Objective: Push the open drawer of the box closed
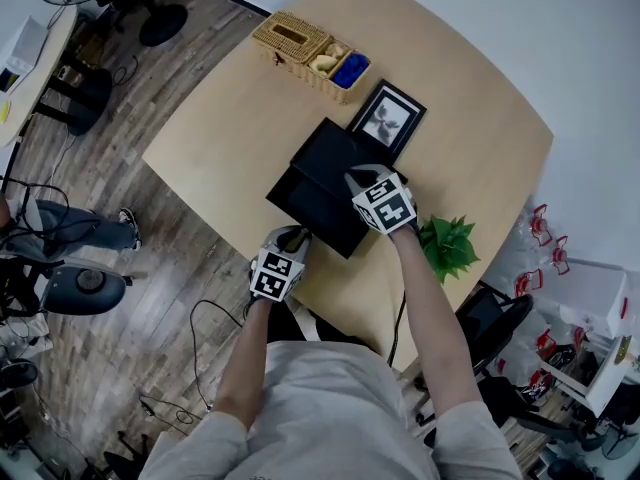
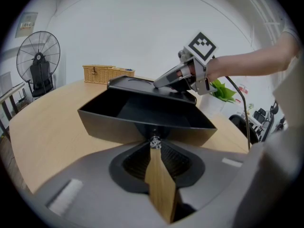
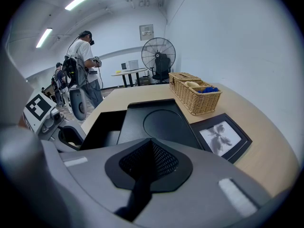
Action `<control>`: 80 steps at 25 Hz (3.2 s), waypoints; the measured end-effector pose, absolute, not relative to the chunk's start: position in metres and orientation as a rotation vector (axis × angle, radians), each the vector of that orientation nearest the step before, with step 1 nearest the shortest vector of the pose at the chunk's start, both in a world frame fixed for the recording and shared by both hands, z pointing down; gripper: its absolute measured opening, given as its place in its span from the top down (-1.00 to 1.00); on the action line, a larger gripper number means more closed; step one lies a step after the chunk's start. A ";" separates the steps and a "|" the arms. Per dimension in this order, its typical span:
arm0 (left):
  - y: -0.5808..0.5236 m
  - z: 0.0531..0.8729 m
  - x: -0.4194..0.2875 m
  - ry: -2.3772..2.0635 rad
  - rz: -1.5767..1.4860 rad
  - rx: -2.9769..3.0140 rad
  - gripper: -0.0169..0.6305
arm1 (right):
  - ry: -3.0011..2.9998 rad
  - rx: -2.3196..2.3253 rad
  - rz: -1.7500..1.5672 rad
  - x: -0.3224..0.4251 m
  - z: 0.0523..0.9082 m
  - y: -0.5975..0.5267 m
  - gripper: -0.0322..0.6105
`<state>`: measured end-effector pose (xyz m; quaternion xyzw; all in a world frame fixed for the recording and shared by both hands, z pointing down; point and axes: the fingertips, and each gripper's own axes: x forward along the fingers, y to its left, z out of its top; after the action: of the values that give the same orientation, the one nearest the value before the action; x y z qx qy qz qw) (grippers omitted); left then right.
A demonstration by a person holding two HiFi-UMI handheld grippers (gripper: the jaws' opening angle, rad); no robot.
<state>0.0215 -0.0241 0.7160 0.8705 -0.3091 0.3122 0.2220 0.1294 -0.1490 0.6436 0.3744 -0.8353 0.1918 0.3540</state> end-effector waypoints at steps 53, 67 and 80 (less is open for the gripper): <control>-0.077 0.709 0.071 -0.801 0.823 2.447 0.59 | -2.168 0.965 0.521 0.126 0.647 -0.147 0.89; -0.088 0.708 0.083 -0.793 0.804 2.452 0.59 | -2.165 0.967 0.527 0.127 0.649 -0.146 0.89; -0.096 0.709 0.091 -0.761 0.812 2.461 0.57 | -2.165 0.965 0.537 0.128 0.652 -0.145 0.89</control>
<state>0.0913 -0.0959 0.7091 0.8891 -0.2750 0.2933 0.2188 0.1277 -0.1451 0.6515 0.3723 -0.8351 0.2071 0.3480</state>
